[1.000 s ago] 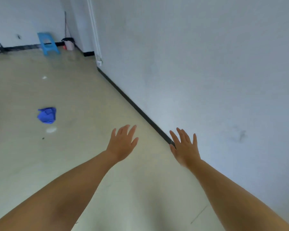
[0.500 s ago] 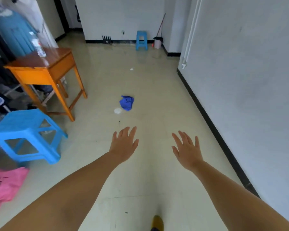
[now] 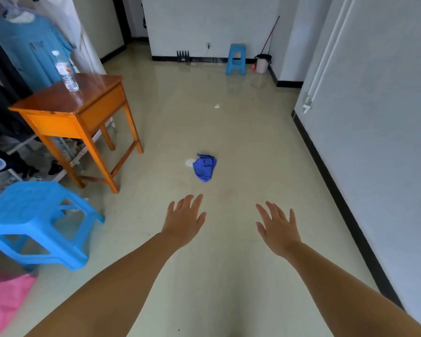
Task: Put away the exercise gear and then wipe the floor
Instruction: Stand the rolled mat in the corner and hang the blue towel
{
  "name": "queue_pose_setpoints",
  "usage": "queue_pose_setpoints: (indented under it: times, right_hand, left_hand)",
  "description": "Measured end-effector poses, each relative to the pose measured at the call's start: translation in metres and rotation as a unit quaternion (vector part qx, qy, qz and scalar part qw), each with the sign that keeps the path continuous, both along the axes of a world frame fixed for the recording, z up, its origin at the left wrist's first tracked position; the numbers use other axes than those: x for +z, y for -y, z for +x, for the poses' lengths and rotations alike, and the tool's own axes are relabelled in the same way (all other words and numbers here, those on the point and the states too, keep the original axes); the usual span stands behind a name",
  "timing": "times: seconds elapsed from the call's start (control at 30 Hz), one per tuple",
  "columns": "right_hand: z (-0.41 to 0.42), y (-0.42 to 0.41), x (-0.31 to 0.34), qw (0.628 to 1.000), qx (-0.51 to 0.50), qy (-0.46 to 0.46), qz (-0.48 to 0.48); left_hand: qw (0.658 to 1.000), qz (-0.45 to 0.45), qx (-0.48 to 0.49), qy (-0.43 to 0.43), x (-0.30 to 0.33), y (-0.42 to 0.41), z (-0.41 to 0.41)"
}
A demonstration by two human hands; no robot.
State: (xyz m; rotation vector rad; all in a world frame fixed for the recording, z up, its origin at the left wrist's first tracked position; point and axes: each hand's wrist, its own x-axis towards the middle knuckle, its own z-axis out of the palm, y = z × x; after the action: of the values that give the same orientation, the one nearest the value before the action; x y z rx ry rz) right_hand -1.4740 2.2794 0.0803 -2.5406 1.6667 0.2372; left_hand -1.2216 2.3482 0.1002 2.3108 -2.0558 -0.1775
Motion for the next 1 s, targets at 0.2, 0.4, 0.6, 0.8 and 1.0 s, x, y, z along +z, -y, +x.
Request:
queue_pose_setpoints:
  times: [0.2,0.4,0.6,0.8,1.0]
  right_hand:
    - [0.091,0.119,-0.015,0.997,0.063,-0.002,0.031]
    - [0.205,0.247,-0.04,0.994,0.1,0.012,0.041]
    - [0.279,0.374,-0.041,0.998,0.023,0.013,0.063]
    - [0.298,0.481,-0.068,0.993,-0.02,0.002,0.115]
    - [0.328,0.625,-0.131,0.985,-0.027,0.01,0.171]
  left_hand:
    - [0.997,0.044,0.06,-0.026,-0.025,0.085,0.078]
    - [0.995,0.056,0.078,-0.014,-0.047,0.217,0.186]
    - [0.996,0.085,0.01,-0.002,-0.049,0.363,0.272]
    - [0.993,0.114,-0.041,-0.001,-0.073,0.499,0.296]
    - [0.986,0.153,-0.071,-0.015,-0.139,0.634,0.309]
